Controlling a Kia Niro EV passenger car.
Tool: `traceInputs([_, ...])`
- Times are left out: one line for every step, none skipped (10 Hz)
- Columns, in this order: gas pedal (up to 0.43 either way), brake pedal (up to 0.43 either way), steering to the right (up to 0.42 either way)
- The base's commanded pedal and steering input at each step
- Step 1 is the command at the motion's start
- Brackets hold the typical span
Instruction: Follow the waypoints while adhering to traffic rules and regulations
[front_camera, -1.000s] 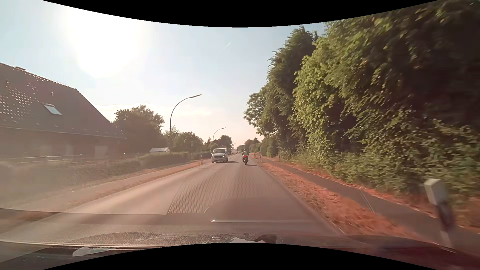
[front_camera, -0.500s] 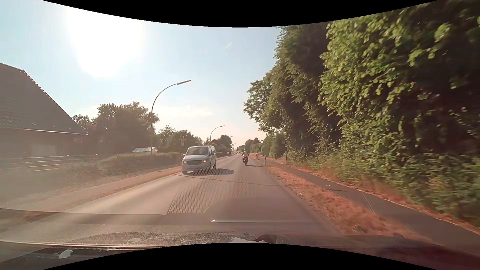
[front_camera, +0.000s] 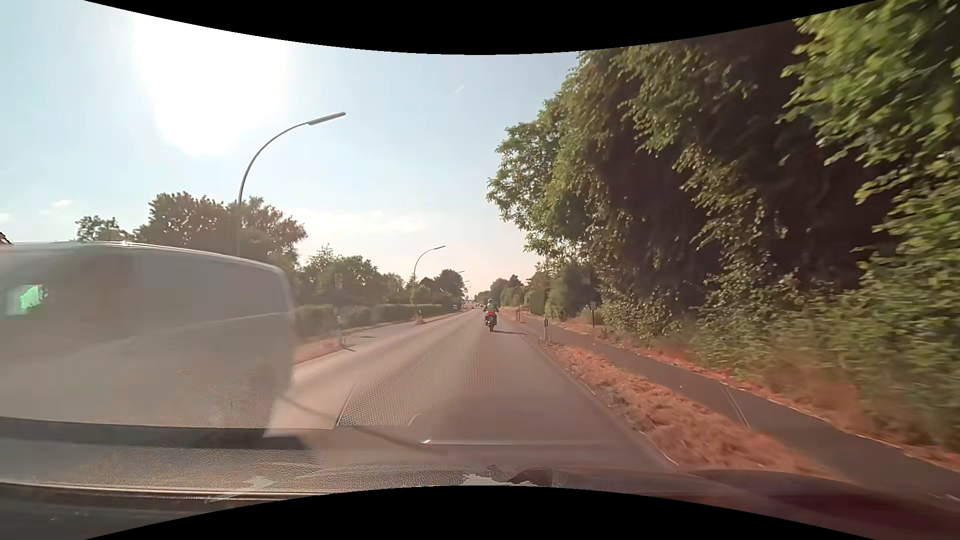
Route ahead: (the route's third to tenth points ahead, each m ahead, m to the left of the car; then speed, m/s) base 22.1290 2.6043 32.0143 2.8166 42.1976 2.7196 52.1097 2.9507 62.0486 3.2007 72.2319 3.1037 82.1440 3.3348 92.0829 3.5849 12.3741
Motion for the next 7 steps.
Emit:
traceInputs([0.177,0.0,-0.004])
traceInputs([0.177,0.0,-0.004])
traceInputs([0.177,0.0,-0.004])
traceInputs([0.177,0.0,-0.004])
traceInputs([0.177,0.0,-0.004])
traceInputs([0.177,0.0,-0.004])
traceInputs([0.177,0.0,-0.004])
